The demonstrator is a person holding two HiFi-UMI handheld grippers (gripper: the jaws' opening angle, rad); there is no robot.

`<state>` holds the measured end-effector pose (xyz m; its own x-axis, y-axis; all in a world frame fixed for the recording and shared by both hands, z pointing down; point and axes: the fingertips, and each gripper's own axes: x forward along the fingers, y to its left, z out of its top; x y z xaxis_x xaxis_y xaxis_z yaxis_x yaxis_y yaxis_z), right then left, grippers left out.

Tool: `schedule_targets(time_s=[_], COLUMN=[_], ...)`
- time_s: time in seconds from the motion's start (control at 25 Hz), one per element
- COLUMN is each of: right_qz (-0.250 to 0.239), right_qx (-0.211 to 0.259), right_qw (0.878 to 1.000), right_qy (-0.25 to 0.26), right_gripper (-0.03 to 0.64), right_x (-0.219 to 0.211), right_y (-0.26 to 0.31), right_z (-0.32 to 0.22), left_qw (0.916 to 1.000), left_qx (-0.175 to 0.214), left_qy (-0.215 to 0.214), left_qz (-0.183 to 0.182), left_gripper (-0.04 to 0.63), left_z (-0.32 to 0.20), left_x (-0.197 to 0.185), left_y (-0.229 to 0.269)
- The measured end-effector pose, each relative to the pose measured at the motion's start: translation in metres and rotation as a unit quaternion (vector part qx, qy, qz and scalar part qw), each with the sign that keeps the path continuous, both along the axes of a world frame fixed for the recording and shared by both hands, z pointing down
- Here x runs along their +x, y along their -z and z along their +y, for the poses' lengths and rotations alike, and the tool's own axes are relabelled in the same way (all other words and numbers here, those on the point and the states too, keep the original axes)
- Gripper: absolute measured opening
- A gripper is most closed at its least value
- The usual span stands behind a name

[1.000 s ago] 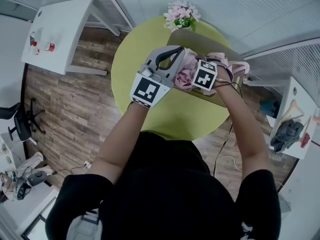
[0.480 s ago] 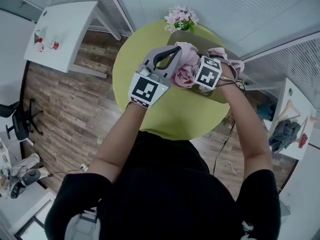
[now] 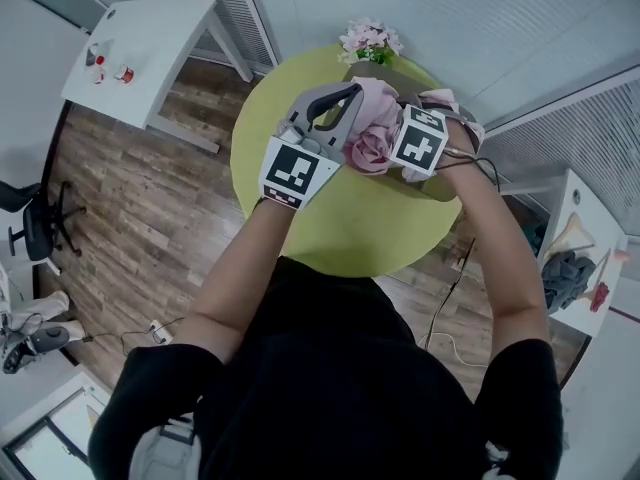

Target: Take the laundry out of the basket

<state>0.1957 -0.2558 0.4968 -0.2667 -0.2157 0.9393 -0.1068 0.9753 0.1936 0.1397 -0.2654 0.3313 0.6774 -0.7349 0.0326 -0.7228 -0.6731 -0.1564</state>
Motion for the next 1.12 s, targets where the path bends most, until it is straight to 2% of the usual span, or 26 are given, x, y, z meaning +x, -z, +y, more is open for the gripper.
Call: schedule_targets(time_s=[0.16, 0.32, 0.4, 0.64, 1.12], right_qz=[-0.001, 0.011, 0.015, 0.028, 0.062], right_qx=[0.01, 0.021, 0.026, 0.04, 0.078], right_qw=[1.0, 1.0, 0.999, 0.999, 0.994], right_qy=[0.011, 0.016, 0.013, -0.006, -0.035], right_gripper=[0.443, 0.443, 0.443, 0.443, 0.443], right_x=[-0.007, -0.013, -0.017, -0.038, -0.077], right_y=[0.011, 0.019, 0.026, 0.042, 0.067], right_z=[0.01, 0.025, 0.031, 0.048, 0.102], left_qw=[0.9999, 0.9983, 0.9976, 0.999, 0.997], left_qx=[0.004, -0.021, -0.021, -0.008, -0.004], left_qy=[0.016, 0.016, 0.014, -0.004, -0.038], left_qz=[-0.001, 0.052, 0.065, 0.045, 0.068], left_gripper=[0.009, 0.009, 0.009, 0.009, 0.009], left_z=[0.01, 0.023, 0.027, 0.047, 0.089], left_x=[-0.009, -0.025, -0.034, -0.06, -0.11], left_y=[0.01, 0.019, 0.025, 0.029, 0.035])
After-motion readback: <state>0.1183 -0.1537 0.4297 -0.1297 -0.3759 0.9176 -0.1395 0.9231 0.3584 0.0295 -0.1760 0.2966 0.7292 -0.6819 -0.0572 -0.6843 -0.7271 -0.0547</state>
